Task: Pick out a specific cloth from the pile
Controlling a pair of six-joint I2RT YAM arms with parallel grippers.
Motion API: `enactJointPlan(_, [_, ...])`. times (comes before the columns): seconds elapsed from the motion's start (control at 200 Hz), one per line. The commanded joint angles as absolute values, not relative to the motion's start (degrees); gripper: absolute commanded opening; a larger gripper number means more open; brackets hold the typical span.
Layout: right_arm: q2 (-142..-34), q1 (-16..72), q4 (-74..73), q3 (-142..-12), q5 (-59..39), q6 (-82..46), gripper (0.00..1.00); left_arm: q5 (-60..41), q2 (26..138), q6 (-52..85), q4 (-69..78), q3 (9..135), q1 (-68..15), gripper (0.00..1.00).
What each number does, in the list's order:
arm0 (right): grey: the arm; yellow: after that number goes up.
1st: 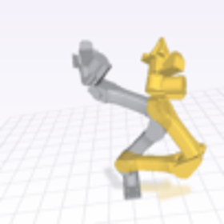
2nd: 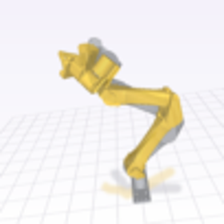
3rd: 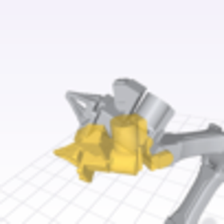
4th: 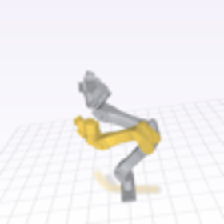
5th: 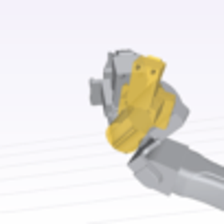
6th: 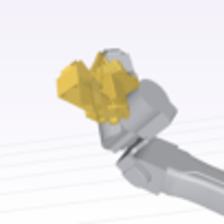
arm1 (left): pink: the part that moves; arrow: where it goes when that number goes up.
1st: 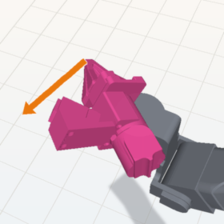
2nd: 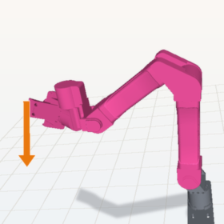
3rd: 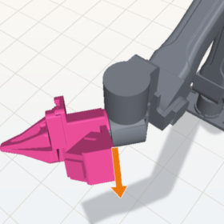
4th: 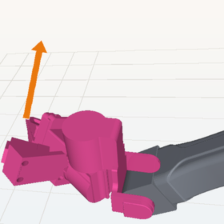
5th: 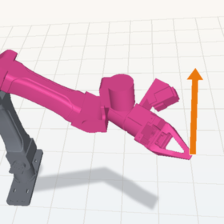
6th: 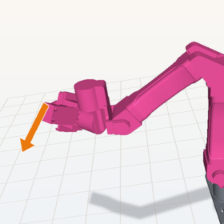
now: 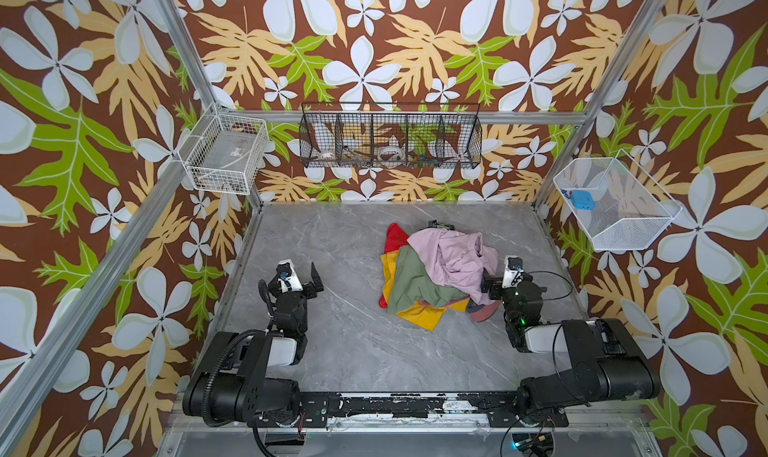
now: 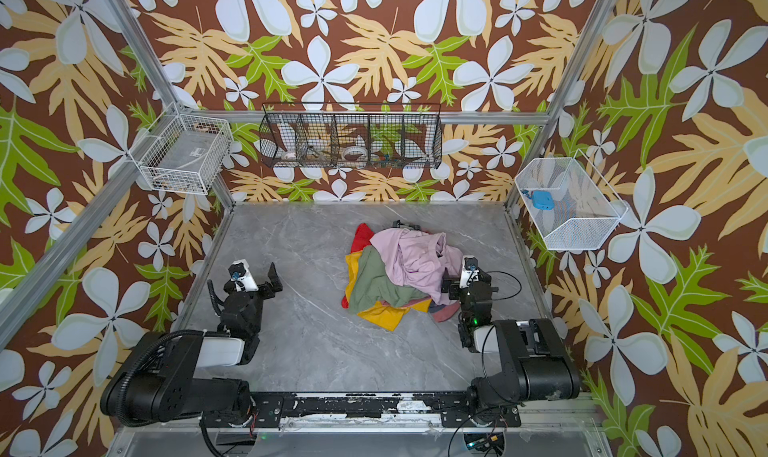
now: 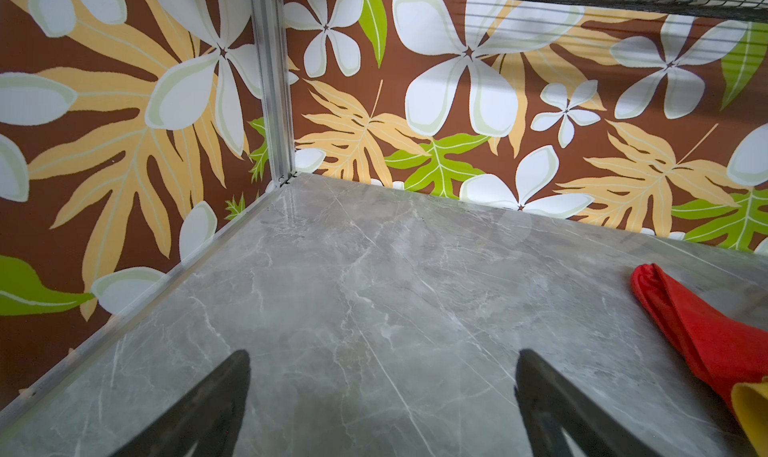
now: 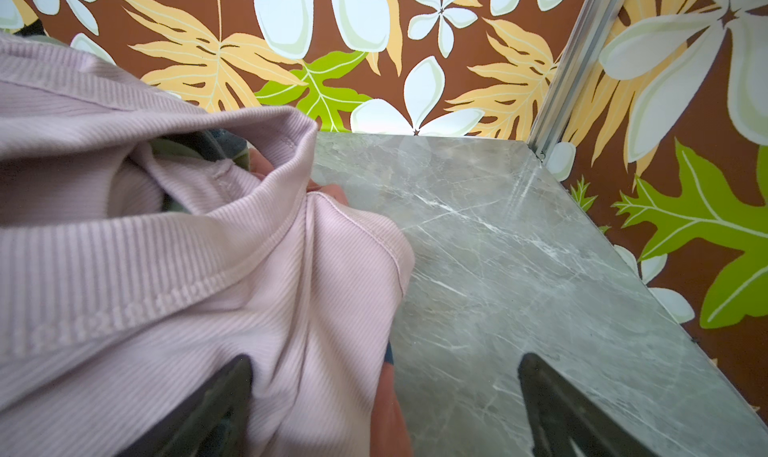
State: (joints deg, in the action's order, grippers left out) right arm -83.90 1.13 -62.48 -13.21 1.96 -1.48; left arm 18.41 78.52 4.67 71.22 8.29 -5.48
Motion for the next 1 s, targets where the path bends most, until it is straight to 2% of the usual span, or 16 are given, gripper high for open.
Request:
enactJointPlan(0.0, [-83.85,1.14,-63.80,-13.36,2.32,-1.93,1.00,18.02,78.57,4.66,71.98,8.66,-5.43,1.00])
enactJointPlan(0.145, [-82.26,1.14,-60.01,-15.21,1.73,-1.57,1.00,18.01,76.61,4.70,68.46,9.88,-5.45,1.00])
enactJointPlan(0.25, [-77.19,1.14,-42.14,-22.57,2.96,-4.04,0.99,19.10,70.73,6.03,49.28,17.38,-5.44,1.00])
enactJointPlan(0.335, [-73.04,1.14,-37.30,-22.96,3.27,-8.20,1.00,21.99,68.56,11.05,35.92,24.12,-5.43,1.00])
enactJointPlan(0.43, [-67.67,1.06,-30.69,-23.34,5.48,-12.61,1.00,17.57,67.57,14.22,28.05,28.53,-5.45,1.00])
enactJointPlan(0.561, [-60.27,1.10,-22.63,-23.44,5.63,-18.91,1.00,10.28,67.19,17.62,26.63,29.36,-5.66,1.00])
enactJointPlan(0.811, [-53.06,1.06,-11.88,-21.89,-2.91,-32.04,1.00,9.62,68.46,20.45,25.39,28.48,-10.18,1.00])
enactJointPlan(0.991, [-49.66,1.08,-7.67,-18.77,-9.58,-41.29,0.92,10.53,68.69,21.08,25.29,28.17,-12.72,1.00])
